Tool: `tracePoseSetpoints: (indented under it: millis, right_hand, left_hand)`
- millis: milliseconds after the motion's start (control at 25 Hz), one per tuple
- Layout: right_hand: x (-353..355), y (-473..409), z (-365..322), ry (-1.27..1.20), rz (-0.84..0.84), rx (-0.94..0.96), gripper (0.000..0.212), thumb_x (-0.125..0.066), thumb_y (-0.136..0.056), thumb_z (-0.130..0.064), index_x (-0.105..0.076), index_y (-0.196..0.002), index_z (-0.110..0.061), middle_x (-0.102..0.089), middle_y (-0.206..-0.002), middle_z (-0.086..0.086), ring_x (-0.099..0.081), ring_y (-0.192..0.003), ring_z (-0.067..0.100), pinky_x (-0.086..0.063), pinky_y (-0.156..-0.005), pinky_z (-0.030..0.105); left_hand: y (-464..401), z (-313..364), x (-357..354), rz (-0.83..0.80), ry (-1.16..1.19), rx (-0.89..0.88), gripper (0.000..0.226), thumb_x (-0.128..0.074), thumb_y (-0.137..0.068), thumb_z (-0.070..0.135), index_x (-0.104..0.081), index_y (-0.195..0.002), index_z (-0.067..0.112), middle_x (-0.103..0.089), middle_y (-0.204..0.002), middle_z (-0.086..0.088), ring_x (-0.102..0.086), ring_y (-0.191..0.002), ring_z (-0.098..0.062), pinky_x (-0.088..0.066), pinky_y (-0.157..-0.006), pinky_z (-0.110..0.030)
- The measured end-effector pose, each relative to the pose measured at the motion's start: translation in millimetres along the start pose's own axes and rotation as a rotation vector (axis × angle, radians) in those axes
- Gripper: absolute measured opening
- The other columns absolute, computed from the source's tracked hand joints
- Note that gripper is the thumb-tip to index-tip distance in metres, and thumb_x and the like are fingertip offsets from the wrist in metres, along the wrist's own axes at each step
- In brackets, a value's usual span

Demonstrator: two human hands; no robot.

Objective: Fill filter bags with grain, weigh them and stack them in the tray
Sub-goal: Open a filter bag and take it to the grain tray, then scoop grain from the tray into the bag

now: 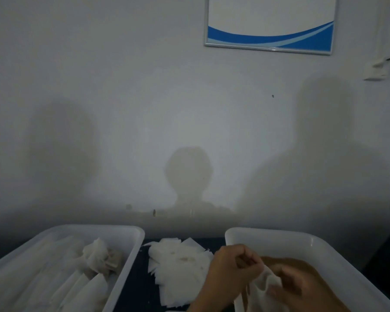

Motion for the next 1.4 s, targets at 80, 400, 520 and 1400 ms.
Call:
tracePoseSetpoints:
  millis: [80,400,520,1400]
  right_hand:
    - [-10.8,-6.7,-27.3,0.259,-0.058,0.101,0.028,-0.063,-0.068,-0.069,-0.068,-0.086,-0.048,-0.072,-0.088,-0.009,-0.064,-0.081,0.000,-0.050,-0.086,0.036]
    - [-96.7,-17.1,-40.5,-0.034,-0.040,-0.031,0.020,-0.051,-0.097,-0.023,-0.069,-0.089,-0.019,-0.069,-0.087,0.009,-0.065,-0.085,0.022,-0.052,-0.081,0.037]
    - [-122.1,-20.3,-25.3,-0.064,0.025,-0.071,0.022,-0.050,-0.098,-0.022,-0.069,-0.092,-0.012,-0.069,-0.087,0.011,-0.065,-0.084,0.023,-0.052,-0.079,0.037]
    - [-167.1,-23.8,62.1,-0.115,-0.025,-0.017,0.033,-0.050,-0.096,-0.006,-0.048,-0.122,-0.027,-0.068,-0.109,-0.012,-0.061,-0.104,-0.002,-0.041,-0.090,0.008]
  left_hand:
    - [9.5,1.9,23.8,-0.028,0.004,-0.001,0.019,-0.071,-0.082,0.016,-0.067,-0.071,0.031,-0.066,-0.069,0.014,-0.061,-0.067,-0.002,-0.052,-0.065,-0.016]
    - [65.5,-46.1,84.5,0.086,0.221,0.207,0.020,-0.050,-0.097,0.023,-0.062,-0.084,0.014,-0.065,-0.074,0.007,-0.064,-0.072,-0.010,-0.053,-0.068,-0.025]
    - [85.9,-71.5,90.4,0.085,0.065,0.213,0.018,-0.067,-0.086,0.014,-0.059,-0.070,0.016,-0.065,-0.067,0.008,-0.065,-0.066,-0.007,-0.053,-0.063,-0.022]
    - [111.0,-158.1,89.3,0.289,0.205,0.471,0.031,-0.073,-0.081,0.007,-0.055,-0.105,0.008,-0.075,-0.088,-0.002,-0.071,-0.083,-0.014,-0.056,-0.077,-0.026]
Point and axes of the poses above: each hand's wrist, its own y-axis away from the middle knuckle, its own x-axis out of the back of the hand, z = x × y, the point moved 4 cm from there along -y, towards the middle knuckle
